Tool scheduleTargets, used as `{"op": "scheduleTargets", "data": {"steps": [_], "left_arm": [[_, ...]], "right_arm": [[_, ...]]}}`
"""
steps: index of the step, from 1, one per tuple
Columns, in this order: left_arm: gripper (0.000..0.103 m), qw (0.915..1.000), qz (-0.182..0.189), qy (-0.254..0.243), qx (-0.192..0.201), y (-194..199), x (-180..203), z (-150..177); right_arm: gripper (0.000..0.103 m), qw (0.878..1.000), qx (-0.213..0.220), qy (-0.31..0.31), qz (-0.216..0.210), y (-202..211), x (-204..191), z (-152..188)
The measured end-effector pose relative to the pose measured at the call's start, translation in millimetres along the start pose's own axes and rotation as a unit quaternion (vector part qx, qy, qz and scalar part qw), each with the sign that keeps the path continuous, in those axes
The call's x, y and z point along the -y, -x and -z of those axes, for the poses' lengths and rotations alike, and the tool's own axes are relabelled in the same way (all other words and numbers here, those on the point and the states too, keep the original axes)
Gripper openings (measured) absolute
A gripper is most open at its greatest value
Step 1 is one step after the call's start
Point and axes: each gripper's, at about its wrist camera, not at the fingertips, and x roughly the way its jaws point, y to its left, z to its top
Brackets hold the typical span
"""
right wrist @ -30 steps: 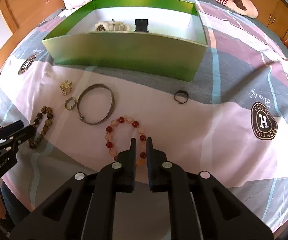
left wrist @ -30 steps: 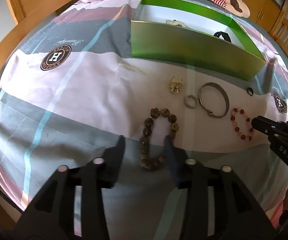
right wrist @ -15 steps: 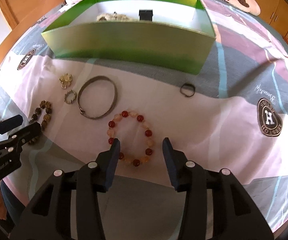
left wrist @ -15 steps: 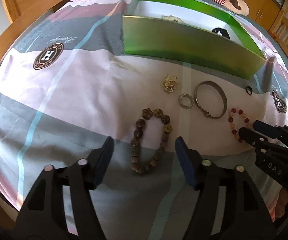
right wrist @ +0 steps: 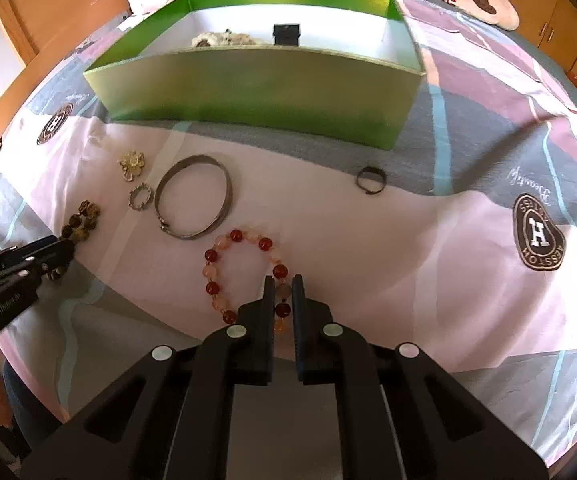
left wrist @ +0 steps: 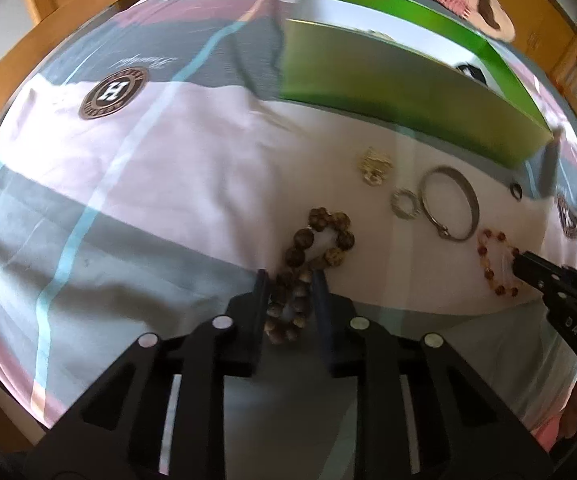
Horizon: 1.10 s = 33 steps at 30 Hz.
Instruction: Organize jewelry
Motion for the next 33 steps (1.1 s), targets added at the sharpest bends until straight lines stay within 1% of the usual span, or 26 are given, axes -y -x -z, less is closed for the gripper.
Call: {"op": "scheduleTargets", "data": {"steps": [2, 5, 6, 7, 8, 9, 10, 11, 14, 16, 20, 22, 25, 27, 31, 32, 33], "left_arm": [[0.023, 0.9999, 0.0, 0.011, 0.002, 3.2, -9.6, -1.5], [0.026, 0.9997, -0.001, 0.024, 0.008, 7.9, -22.4, -4.4], [0.03, 0.9995, 0.001, 0.03, 0.009, 10.1, -27.8, -5.8], [0.038, 0.9993, 0.004, 0.035, 0.011, 11.7, -31.5, -7.1], [0.042, 0.9991, 0.006, 0.04, 0.014, 13.9, -35.0, -8.0], [0.046, 0.9988, 0.005, 0.046, 0.017, 16.2, -38.4, -8.3], [0.046, 0.9985, 0.003, 0.052, 0.019, 17.9, -42.1, -10.3], [0.046, 0.9983, 0.002, 0.054, 0.02, 19.0, -44.0, -11.5], [0.047, 0.9985, 0.0, 0.051, 0.02, 17.4, -42.6, -16.1], [0.051, 0.9989, 0.001, 0.043, 0.019, 13.2, -36.4, -20.0], [0.052, 0.9997, -0.001, 0.024, 0.005, -2.2, -24.3, -23.4], [0.054, 0.9998, -0.011, 0.015, -0.002, -11.1, -19.6, -22.0], [0.062, 0.9997, -0.022, -0.007, 0.003, -14.9, -13.4, -20.2], [0.065, 0.9994, -0.027, -0.02, 0.003, -17.0, -9.8, -19.8], [0.065, 0.9989, -0.039, -0.024, 0.005, -19.2, -6.6, -20.1], [0.064, 0.9987, -0.043, -0.027, 0.006, -19.2, -5.1, -20.1], [0.059, 0.9986, -0.044, -0.029, 0.008, -18.4, -3.3, -19.5]], "right_arm": [[0.008, 1.0, 0.009, -0.005, 0.002, 5.8, 3.7, -1.5], [0.008, 1.0, 0.016, -0.011, 0.003, 12.4, 11.2, -3.8], [0.008, 1.0, 0.018, -0.014, 0.003, 14.1, 12.8, -4.7], [0.011, 1.0, 0.019, -0.018, 0.004, 15.2, 15.4, -4.7], [0.015, 1.0, 0.018, -0.025, 0.004, 15.5, 17.5, -5.1], [0.024, 0.999, 0.018, -0.03, 0.003, 15.9, 19.8, -4.5], [0.031, 0.999, 0.018, -0.034, 0.002, 16.0, 20.7, -4.5], [0.033, 0.999, 0.02, -0.036, 0.004, 16.5, 22.6, -3.7], [0.033, 0.999, 0.018, -0.032, 0.007, 13.3, 19.7, -3.5], [0.033, 0.999, 0.014, -0.032, 0.006, 10.7, 18.9, -3.3], [0.033, 1.0, 0.007, -0.028, 0.009, 7.0, 16.9, 0.3], [0.033, 1.0, 0.005, -0.025, 0.014, 3.6, 13.9, 0.6], [0.033, 1.0, -0.003, -0.023, 0.017, -4.3, 11.5, -0.2], [0.033, 1.0, -0.008, -0.018, 0.018, -9.5, 7.9, 0.6], [0.033, 1.0, -0.001, 0.002, 0.027, -12.0, -0.5, 1.4], [0.033, 1.0, 0.001, 0.013, 0.027, -12.0, -4.2, 2.3], [0.032, 0.999, 0.002, 0.022, 0.027, -12.1, -6.9, 3.1]]}}
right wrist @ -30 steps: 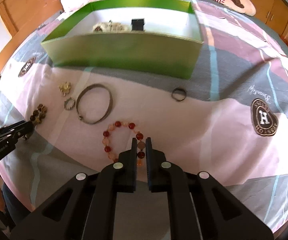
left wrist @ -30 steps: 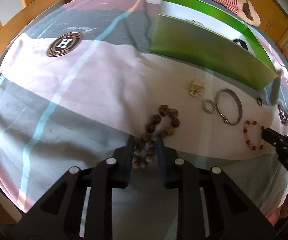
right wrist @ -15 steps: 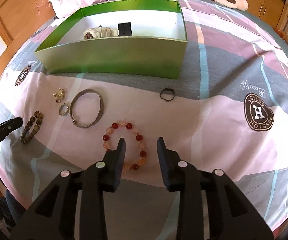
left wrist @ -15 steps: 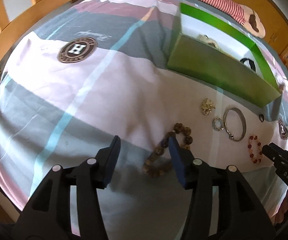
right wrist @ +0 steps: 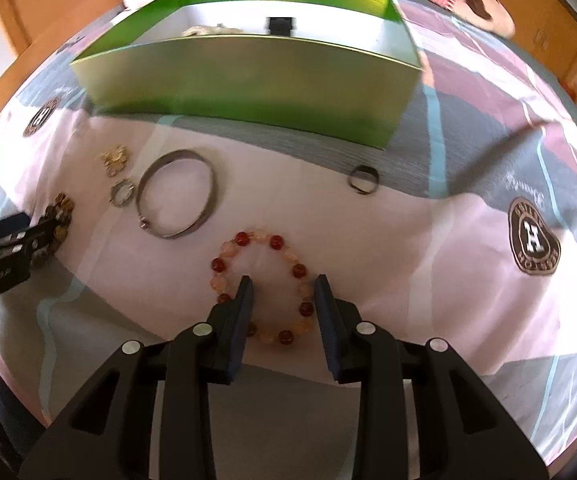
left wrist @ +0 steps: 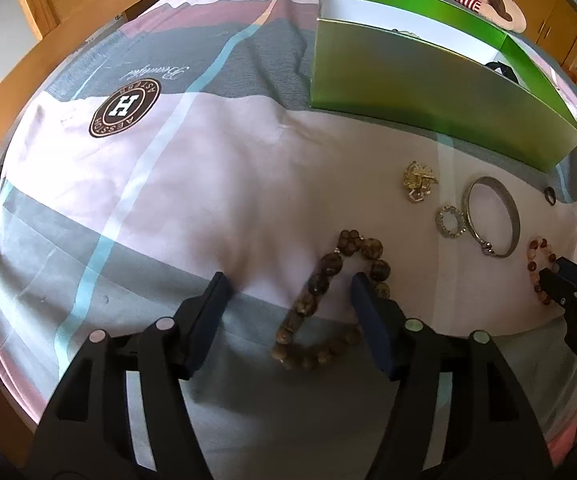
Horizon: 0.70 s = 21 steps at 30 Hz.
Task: Organize jewelry
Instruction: 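Carry both bracelets over the green box and open both tools to drop them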
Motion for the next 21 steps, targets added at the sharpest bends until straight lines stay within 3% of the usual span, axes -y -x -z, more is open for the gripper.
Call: {"op": "scheduleTargets", "data": {"steps": [1, 2, 3, 4, 9, 21], "left_arm": [[0.054, 1.0, 0.0, -0.001, 0.001, 0.5, 0.8, -0.2], [0.042, 1.0, 0.002, -0.002, 0.005, 1.4, 2.5, -0.1], [0.019, 0.9999, 0.003, -0.006, 0.008, 3.4, 3.7, -0.3], [0.011, 0.9999, 0.004, -0.011, 0.009, 6.4, 2.7, -0.4], [0.011, 0.9998, 0.013, 0.0, 0.014, 16.5, -5.4, -1.1], [0.011, 0.9969, 0.037, 0.012, 0.068, 69.7, -18.0, -16.0]], "right_arm": [[0.027, 1.0, 0.003, 0.009, 0.003, 0.4, -2.7, 1.0], [0.022, 1.0, 0.004, 0.011, 0.001, 0.8, -5.0, 2.0], [0.011, 1.0, 0.004, 0.011, -0.01, 1.3, -6.3, 2.8], [0.008, 1.0, 0.004, 0.01, -0.022, 1.9, -6.7, 3.0], [0.008, 0.999, 0.011, 0.012, -0.041, 11.7, -11.0, 2.9], [0.008, 0.996, 0.08, 0.002, -0.048, 62.7, -0.7, -20.9]]}}
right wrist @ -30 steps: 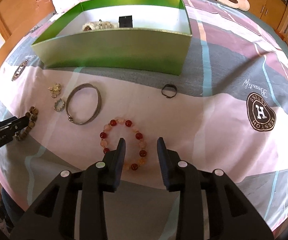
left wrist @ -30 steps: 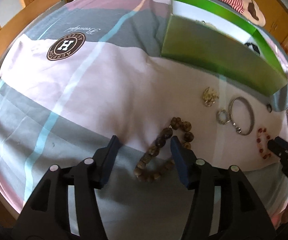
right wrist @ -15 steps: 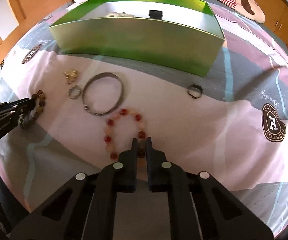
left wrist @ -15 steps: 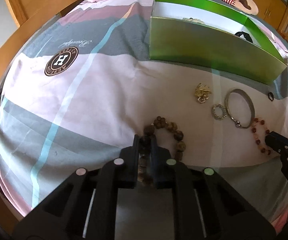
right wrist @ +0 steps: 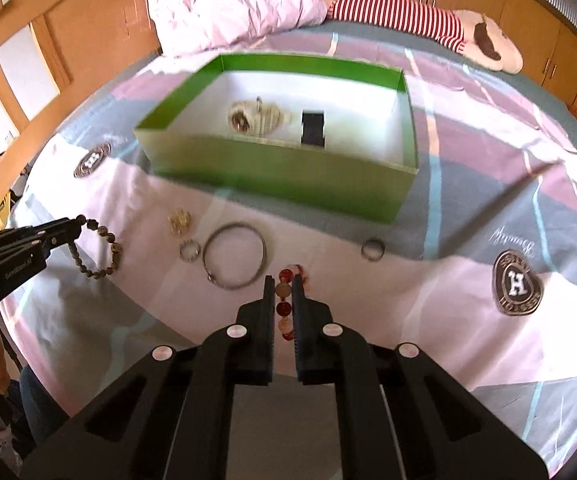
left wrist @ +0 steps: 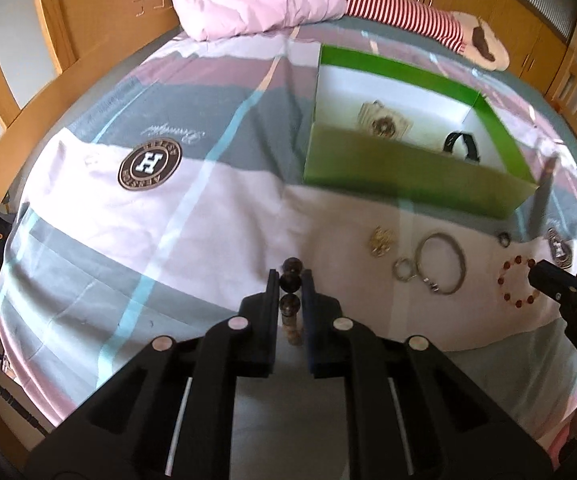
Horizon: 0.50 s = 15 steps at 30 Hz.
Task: Organize jewelry
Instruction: 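Carry both bracelets over the green box and open both tools to drop them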
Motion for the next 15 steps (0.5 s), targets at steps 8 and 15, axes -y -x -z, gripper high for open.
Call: {"op": "scheduleTargets", "data": {"steps": [8, 15], "left_arm": [[0.011, 0.9991, 0.039, 0.014, 0.006, 18.1, -11.4, -29.5], [0.011, 0.9991, 0.043, -0.003, 0.004, 12.5, 4.4, -37.1]], "right_arm": [[0.008, 1.0, 0.021, -0.009, -0.006, 13.9, 6.0, -9.0], [0.008, 1.0, 0.015, -0.007, -0.008, 6.4, 2.6, -12.8]]}}
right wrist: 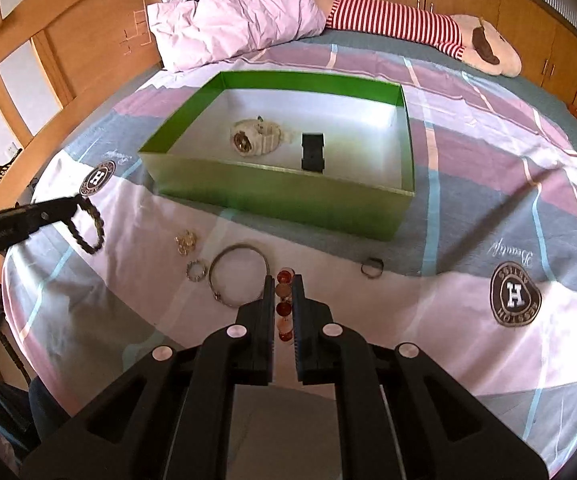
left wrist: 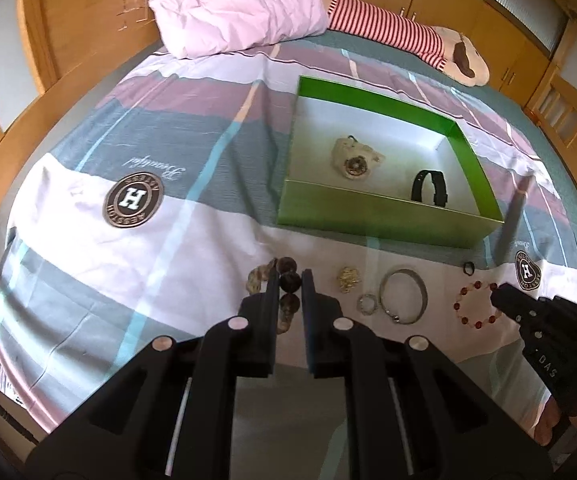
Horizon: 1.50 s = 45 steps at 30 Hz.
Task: Organize jewelry
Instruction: 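Carry both bracelets over the green box and open both tools to drop them, then move both tools back over the remaining jewelry on the sheet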
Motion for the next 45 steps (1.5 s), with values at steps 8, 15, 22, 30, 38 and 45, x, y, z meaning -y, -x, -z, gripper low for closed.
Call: {"op": "scheduleTargets", "data": {"steps": [8, 15, 22, 30, 38, 45], "left_arm": [[0.011, 0.998, 0.018, -0.052, 0.033, 1.6, 46.3, -46.3], [0.011, 0.9956, 0.025, -0.075, 0.051, -20.7, 81.8, -92.5], [0.011, 0.997, -0.001, -0.067, 0.038, -74.7, 82.0, -118.7], [0.046, 0.9951, -0.012, -0.091, 0.036, -91.1, 94.9, -108.2], [0.062, 0.9963, -0.005, -0.051, 0.068, -43.4, 74.2, -74.3], [0.065, 0.9994, -0.002, -0.01, 0.032, -36.7, 30.1, -10.7]], "right_arm": [[0.008, 0.997, 0.071, -0.007, 0.01, 24.6, 9.4, -55.8], [0.008, 0.995, 0.091, -0.016, 0.043, 3.1, 28.8, -94.8], [0.008, 0.997, 0.055, -0.026, 0.055, -46.8, 38.0, -99.1], [0.028, 0.998, 0.019, -0.007, 0.057, -74.7, 28.5, -93.5], [0.05, 0.998, 0.046, -0.027, 0.04, -32.8, 39.3, -76.3], [0.05, 0.998, 0.021, -0.057, 0.03, -13.0, 60.7, -25.8]]}}
